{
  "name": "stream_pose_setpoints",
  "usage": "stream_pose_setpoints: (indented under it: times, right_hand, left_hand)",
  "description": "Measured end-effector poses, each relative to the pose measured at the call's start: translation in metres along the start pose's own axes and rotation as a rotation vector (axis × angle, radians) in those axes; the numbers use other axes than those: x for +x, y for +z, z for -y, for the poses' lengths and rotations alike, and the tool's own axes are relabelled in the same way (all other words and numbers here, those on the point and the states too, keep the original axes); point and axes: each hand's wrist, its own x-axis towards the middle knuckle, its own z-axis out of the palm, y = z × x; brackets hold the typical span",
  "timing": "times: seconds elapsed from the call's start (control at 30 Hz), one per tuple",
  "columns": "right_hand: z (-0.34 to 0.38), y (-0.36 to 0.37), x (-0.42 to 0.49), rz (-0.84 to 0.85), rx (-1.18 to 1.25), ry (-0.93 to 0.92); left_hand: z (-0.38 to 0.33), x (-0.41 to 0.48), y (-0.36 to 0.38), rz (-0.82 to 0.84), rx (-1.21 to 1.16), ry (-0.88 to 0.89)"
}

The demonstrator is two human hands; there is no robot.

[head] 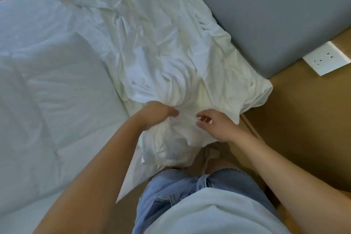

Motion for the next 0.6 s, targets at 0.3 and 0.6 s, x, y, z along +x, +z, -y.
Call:
stream_pose_setpoints:
  times: [0.3, 0.6]
  right_hand:
    - [0.037, -0.005, -0.004, -0.38, 0.036, -0.344]
    - [0.092, -0.026, -0.034, -0.854, -0.007, -0.588]
  left_hand:
    - [-0.01, -0.022, -0.031, 0.115, -0.353, 0.016]
    - [-0.031, -0.03, -0.027, -0.102, -0.143, 0.203]
